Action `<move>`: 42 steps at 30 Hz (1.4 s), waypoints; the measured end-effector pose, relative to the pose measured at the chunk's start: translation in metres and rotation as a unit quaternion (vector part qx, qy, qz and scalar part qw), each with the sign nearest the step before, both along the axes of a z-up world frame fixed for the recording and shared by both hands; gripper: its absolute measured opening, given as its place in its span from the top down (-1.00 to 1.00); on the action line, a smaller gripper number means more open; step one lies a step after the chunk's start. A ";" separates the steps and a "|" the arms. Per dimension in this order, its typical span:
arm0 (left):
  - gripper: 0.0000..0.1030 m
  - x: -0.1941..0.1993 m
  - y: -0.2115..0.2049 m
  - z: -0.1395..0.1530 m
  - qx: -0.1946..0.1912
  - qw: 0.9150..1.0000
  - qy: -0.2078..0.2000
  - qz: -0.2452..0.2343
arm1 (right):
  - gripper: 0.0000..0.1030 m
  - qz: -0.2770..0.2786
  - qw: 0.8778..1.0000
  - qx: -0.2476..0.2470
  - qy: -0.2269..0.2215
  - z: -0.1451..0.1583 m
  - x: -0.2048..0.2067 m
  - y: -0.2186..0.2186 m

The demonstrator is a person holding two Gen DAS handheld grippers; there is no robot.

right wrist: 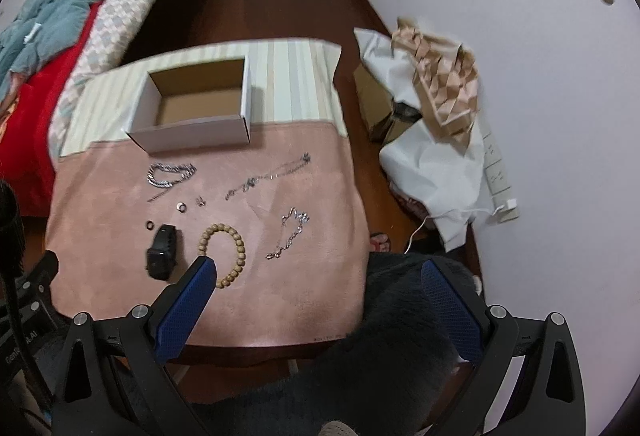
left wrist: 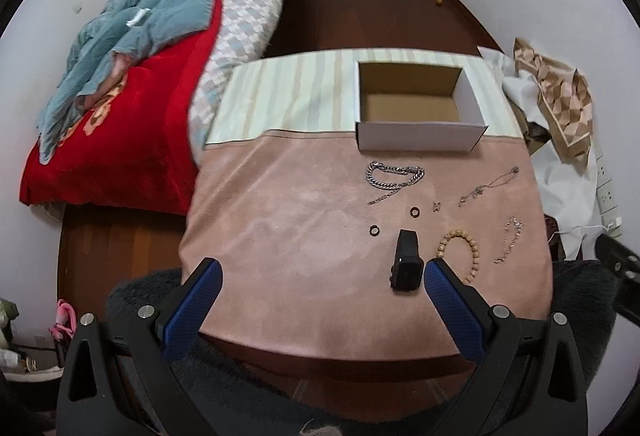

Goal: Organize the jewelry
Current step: 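Grasp the black watch with the left tool while the right tool grasps the wooden bead bracelet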

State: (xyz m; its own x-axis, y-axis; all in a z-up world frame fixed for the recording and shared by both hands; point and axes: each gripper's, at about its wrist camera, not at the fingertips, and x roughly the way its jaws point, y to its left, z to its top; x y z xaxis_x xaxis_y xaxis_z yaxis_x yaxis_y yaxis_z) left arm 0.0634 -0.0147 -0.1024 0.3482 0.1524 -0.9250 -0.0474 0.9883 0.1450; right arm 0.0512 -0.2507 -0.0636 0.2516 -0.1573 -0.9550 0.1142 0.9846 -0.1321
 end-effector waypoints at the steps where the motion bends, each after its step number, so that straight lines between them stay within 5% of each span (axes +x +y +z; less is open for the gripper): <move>1: -1.00 0.004 0.000 -0.007 0.006 1.000 0.005 0.000 | -1.00 -0.002 1.000 0.003 0.009 -0.012 0.003 -0.001; 10: -0.99 0.027 -0.009 -0.081 0.010 0.998 0.063 -0.015 | -0.99 -0.019 0.996 0.032 0.081 -0.106 0.019 -0.004; 21: -0.96 0.031 -0.032 -0.127 -0.049 0.992 0.094 -0.068 | -0.78 -0.039 0.990 0.071 0.114 -0.154 0.020 -0.008; 23: -0.76 0.031 -0.040 -0.133 -0.055 0.990 0.098 -0.082 | -0.75 -0.040 0.989 0.077 0.117 -0.157 0.019 -0.010; 28: 0.42 0.035 -0.048 -0.149 -0.054 0.987 0.116 -0.099 | -0.67 -0.045 0.987 0.092 0.122 -0.162 0.018 -0.016; 36: 0.43 0.036 -0.028 -0.141 -0.037 0.992 0.082 -0.087 | -0.52 -0.029 0.986 0.114 0.116 -0.163 0.022 -0.005; 42: 0.43 0.037 0.005 -0.145 -0.019 0.995 0.078 -0.054 | -0.08 0.000 0.986 0.115 0.122 -0.181 0.027 0.030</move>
State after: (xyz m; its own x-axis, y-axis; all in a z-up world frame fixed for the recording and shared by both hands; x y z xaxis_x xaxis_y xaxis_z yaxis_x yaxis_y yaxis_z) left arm 0.1002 -0.0092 -0.2472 0.2116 0.0849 -0.9737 0.0798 0.9914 0.1038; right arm 0.0785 -0.2210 -0.2451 0.0091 0.0698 -0.9975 0.1063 0.9918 0.0704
